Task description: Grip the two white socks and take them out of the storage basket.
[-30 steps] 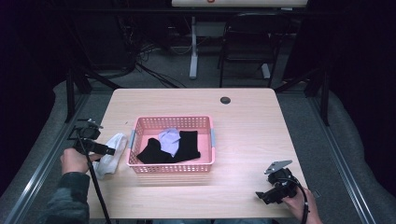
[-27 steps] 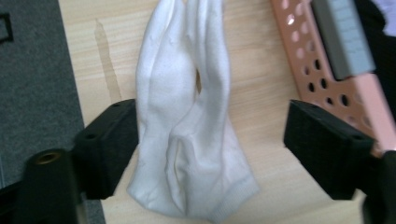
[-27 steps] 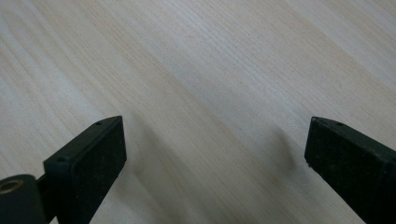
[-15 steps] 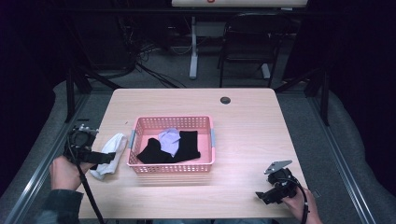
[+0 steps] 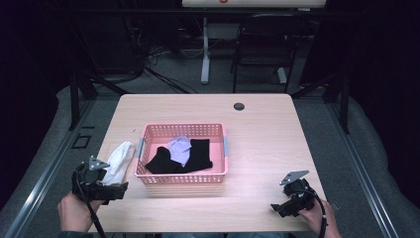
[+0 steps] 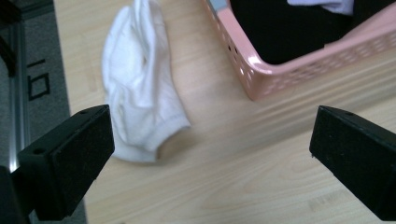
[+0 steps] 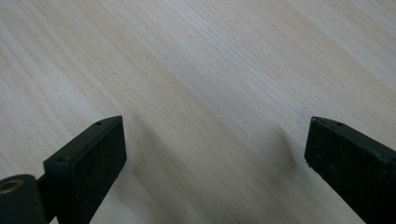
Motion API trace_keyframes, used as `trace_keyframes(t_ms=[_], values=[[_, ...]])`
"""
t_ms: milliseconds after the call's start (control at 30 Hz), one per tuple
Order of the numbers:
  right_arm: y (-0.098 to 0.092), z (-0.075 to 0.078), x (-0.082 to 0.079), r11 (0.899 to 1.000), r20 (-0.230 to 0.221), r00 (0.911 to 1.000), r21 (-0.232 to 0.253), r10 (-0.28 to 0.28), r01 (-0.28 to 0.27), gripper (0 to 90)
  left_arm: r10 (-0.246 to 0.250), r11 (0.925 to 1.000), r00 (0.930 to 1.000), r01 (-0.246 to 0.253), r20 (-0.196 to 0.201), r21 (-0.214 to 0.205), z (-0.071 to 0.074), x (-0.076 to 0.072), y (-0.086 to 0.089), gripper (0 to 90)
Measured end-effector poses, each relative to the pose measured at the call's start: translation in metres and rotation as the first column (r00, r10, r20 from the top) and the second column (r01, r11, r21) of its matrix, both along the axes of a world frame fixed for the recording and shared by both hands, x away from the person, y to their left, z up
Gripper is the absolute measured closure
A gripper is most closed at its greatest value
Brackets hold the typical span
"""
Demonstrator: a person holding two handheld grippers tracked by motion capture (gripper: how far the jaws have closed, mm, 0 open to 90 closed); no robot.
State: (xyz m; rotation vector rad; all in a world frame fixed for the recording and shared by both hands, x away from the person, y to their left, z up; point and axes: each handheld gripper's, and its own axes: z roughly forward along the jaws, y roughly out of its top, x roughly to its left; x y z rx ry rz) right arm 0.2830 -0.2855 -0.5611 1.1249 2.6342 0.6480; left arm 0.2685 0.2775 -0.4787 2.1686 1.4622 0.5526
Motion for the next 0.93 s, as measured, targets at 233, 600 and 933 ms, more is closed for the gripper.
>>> trace_keyframes(t_ms=[233, 600, 933], values=[[0.000, -0.001, 0.000, 1.000, 0.001, 1.0000, 0.006, -0.002, 0.002, 4.7, -0.004, 0.9987, 0.9999, 0.003, -0.015, -0.050, -0.029, -0.010, -0.004, 0.1], [-0.001, 0.000, 0.000, 1.000, 0.002, 1.0000, -0.003, 0.001, -0.001, 4.9, 0.008, 0.9988, 0.9996, -0.006, 0.029, -0.049, -0.064, -0.024, -0.012, 0.2], [0.003, -0.002, 0.002, 1.000, -0.003, 1.0000, -0.003, 0.005, -0.005, 4.9, -0.013, 0.9989, 0.9999, 0.013, 0.011, -0.044, -0.075, -0.024, -0.010, 0.2]])
